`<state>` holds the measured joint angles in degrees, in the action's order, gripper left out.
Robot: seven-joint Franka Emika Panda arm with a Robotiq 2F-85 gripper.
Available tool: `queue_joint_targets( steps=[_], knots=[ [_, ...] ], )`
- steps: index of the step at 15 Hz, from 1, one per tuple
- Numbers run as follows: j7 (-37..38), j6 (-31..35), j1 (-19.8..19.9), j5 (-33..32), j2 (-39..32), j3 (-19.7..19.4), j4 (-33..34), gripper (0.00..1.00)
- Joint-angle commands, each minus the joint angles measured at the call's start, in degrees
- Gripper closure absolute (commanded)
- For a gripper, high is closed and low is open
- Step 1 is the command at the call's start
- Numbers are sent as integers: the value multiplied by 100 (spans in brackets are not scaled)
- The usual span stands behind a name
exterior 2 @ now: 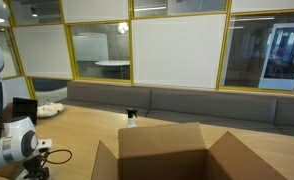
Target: Place the clear plastics and spray bottles inside the brown box
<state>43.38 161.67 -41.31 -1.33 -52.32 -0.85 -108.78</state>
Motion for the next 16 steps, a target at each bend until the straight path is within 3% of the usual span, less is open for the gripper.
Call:
queue_joint_targets(
  steps=[1, 3, 8, 9, 16],
  knots=[
    [-154, 114, 100, 185, 4, 0, -12, 65],
    [-112, 107, 125, 201, 148, -68, -153, 80],
    [16, 30, 173, 158, 928, -442, -800, 91],
    [92, 19, 114, 108, 1141, -621, -996, 86],
    [630, -371, -93, -537, 2680, -1948, -2029, 86]
  ],
)
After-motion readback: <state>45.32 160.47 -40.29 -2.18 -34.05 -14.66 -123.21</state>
